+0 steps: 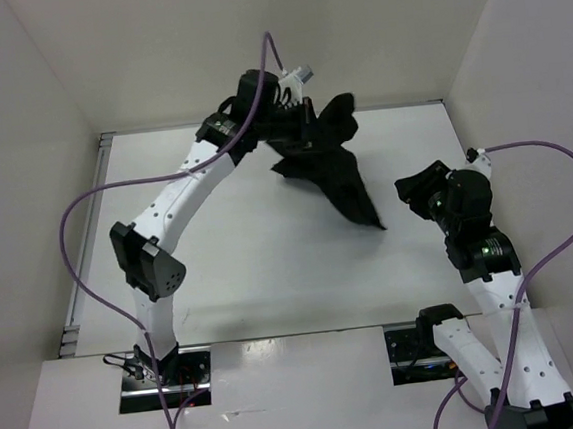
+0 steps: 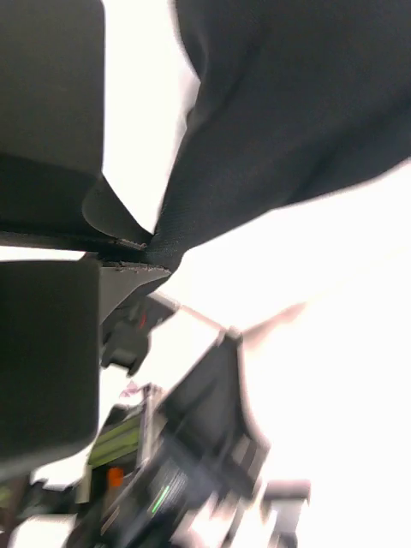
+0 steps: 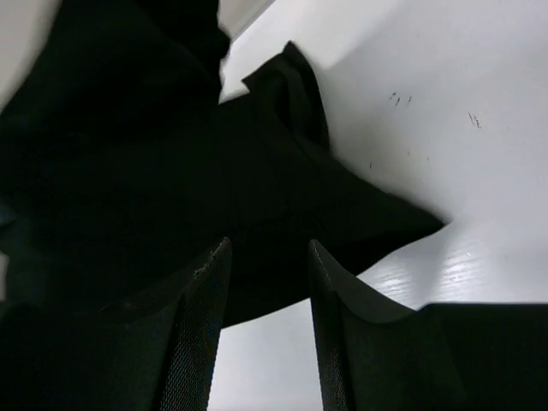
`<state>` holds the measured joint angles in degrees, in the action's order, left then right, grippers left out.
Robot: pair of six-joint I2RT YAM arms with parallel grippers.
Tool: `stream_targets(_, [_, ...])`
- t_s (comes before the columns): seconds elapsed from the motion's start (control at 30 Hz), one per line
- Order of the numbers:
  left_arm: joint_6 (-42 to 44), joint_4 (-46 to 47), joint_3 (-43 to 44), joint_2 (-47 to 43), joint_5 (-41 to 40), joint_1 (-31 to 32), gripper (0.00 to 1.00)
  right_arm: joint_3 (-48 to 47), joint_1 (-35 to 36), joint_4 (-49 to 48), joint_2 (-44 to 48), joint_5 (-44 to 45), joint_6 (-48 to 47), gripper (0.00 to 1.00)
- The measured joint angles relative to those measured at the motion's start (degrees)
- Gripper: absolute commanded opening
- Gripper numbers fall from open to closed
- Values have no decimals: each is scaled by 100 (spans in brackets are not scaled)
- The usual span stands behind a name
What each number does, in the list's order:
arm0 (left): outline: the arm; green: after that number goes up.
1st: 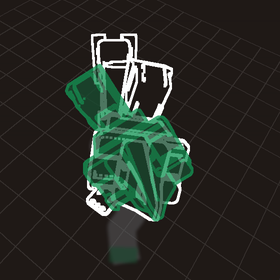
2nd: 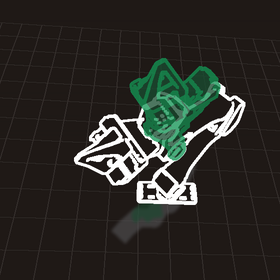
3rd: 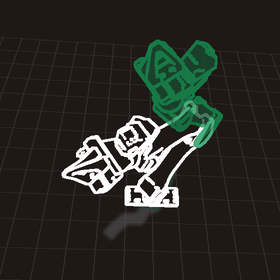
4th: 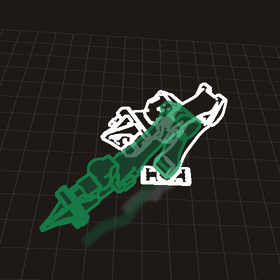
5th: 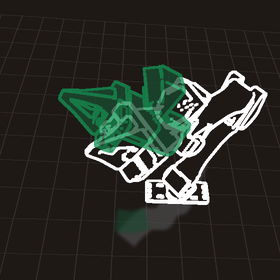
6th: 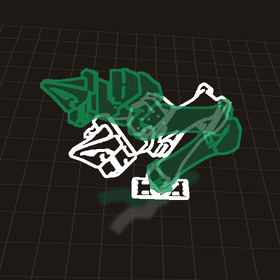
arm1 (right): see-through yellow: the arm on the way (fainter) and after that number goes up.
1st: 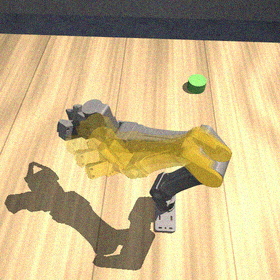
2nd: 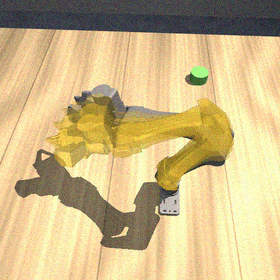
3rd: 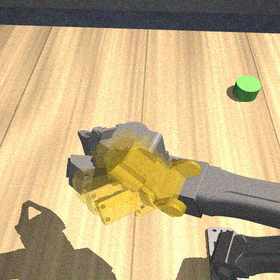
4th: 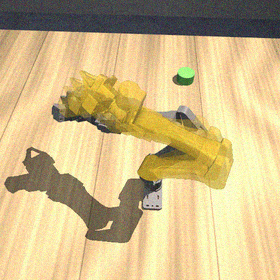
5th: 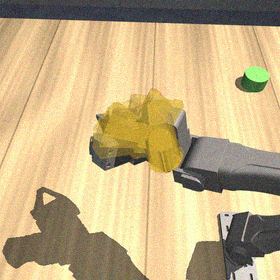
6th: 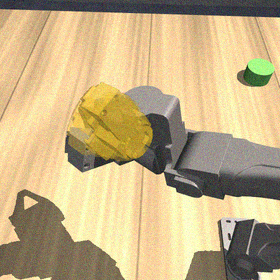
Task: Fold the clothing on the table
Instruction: Move the skirt to the center of the board
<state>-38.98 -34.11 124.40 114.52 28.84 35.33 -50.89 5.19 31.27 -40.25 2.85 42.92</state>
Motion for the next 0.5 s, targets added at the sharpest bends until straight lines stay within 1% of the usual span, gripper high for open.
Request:
stream_targets(0.03, [15,24,-2,-245,264,-39,0,33,-9,-31,2,-9,31,47])
stream_targets(0.1, [44,94,-129,-544,470,-216,0,96,-11,-26,20,-9,68,47])
stream_targets(0.23, [170,260,-1187,-1320,577,-946,0,216,-11,-31,39,-13,127,47])
stream_targets(0.3, [267,459,-2100,-1633,492,-1305,0,227,-11,-31,39,-24,164,47])
stream_targets(0.37, [306,461,-3075,-1779,350,-1615,0,227,-11,-33,42,-28,199,47])
stream_targets(0.43, [348,555,-4030,-1738,175,-1770,0,227,-11,-35,42,-28,221,47])
stream_targets(0.5, [413,400,-4994,-1617,-79,-1801,0,227,-11,-35,28,-28,227,47])
